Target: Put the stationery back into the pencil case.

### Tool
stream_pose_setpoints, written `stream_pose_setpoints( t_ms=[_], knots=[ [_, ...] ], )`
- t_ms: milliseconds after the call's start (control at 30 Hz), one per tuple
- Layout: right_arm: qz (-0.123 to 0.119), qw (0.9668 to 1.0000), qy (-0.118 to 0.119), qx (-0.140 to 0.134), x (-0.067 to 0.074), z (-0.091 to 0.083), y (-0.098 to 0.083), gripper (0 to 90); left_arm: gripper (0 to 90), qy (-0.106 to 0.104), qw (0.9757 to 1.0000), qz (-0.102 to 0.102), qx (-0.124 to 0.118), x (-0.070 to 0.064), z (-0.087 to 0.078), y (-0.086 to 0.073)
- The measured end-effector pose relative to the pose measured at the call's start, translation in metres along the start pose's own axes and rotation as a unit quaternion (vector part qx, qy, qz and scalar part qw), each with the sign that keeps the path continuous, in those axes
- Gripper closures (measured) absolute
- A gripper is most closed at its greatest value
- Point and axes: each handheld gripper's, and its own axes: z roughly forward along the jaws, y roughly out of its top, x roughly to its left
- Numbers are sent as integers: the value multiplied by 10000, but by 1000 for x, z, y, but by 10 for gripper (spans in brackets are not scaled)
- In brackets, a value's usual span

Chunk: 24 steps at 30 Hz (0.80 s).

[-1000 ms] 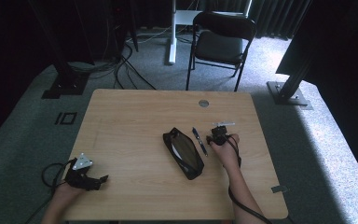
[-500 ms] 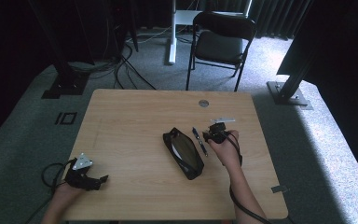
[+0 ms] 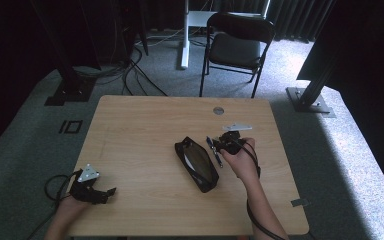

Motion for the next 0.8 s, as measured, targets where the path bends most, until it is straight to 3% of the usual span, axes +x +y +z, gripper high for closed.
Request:
stream_pose_setpoints(
  t_ms=[333,800],
  knots=[
    [-167,9995,252,-134,22,-10,7,684,16,1,10000,0,-1,0,0,0],
    [-333,9971,680,118,58,9,0,684,16,0,10000,-2,-2,0,0,0]
  ],
)
